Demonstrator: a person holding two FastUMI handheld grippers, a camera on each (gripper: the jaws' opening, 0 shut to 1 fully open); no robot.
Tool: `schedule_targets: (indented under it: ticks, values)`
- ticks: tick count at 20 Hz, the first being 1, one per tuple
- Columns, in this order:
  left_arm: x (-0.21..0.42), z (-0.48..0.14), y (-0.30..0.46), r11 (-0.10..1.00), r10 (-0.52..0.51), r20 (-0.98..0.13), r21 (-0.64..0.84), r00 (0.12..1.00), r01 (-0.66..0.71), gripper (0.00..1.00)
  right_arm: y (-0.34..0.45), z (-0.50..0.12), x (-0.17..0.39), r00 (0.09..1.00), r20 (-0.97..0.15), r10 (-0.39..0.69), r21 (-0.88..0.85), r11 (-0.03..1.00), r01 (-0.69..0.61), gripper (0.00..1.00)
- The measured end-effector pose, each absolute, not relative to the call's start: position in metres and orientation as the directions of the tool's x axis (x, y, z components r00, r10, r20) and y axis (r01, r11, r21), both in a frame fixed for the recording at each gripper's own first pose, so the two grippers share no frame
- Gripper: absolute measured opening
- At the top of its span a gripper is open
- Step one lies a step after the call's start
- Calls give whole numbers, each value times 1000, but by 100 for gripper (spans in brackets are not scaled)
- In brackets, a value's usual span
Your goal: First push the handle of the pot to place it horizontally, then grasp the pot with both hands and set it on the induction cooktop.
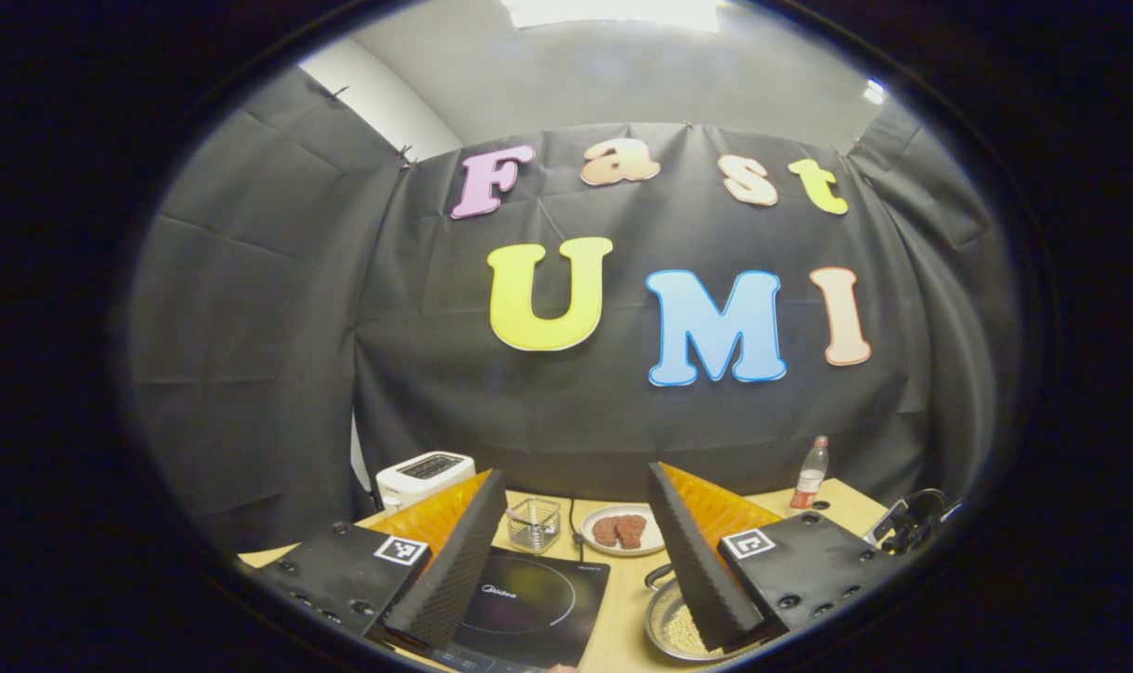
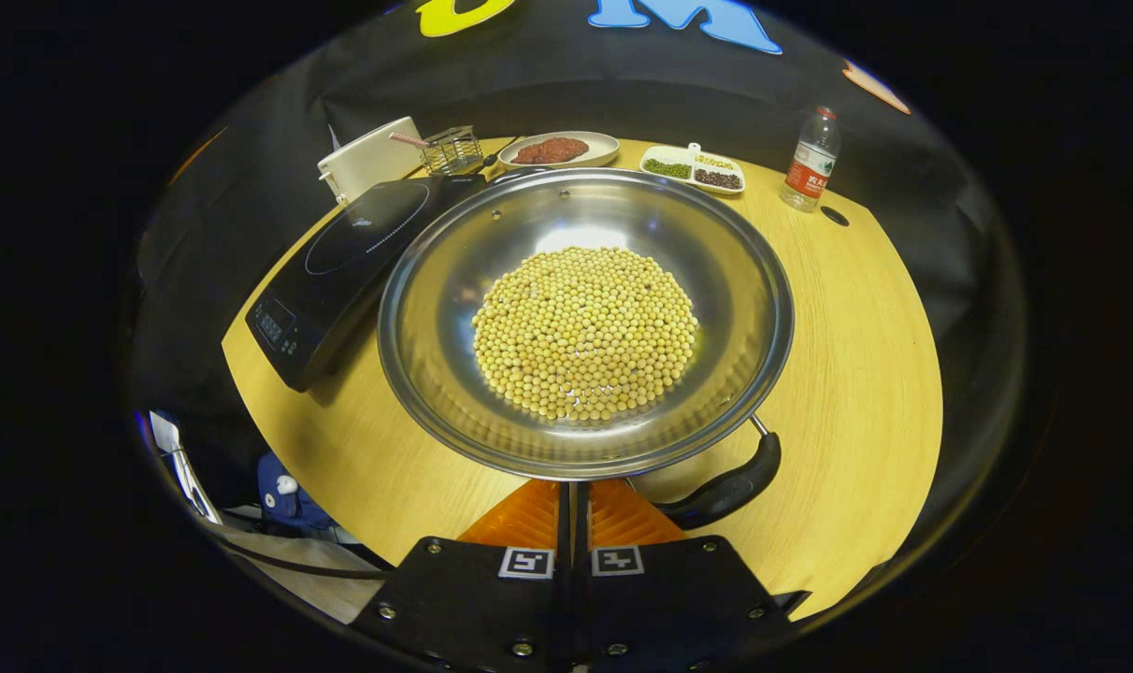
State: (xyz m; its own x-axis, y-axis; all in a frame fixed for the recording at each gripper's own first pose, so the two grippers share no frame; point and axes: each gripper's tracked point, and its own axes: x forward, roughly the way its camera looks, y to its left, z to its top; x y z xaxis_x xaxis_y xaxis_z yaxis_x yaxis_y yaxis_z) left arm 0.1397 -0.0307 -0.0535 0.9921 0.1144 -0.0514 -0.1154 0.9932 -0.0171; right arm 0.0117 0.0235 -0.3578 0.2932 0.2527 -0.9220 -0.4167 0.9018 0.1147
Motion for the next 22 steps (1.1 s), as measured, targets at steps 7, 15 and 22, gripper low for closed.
schedule_targets:
  ticks: [7,15,22]
  values:
    - [138,-60,-38,992,126,-63,-16,990,-127,99,-12,-364,32,310,-936,169,12,893,-450,1]
    - [135,-65,-36,988,154,-81,-3,985,-155,98,-49,-370,69,417,-908,45,-199,829,-523,1]
    - [133,-75,-33,984,178,-106,17,978,-177,98,-57,-373,100,505,-863,13,-284,813,-508,1]
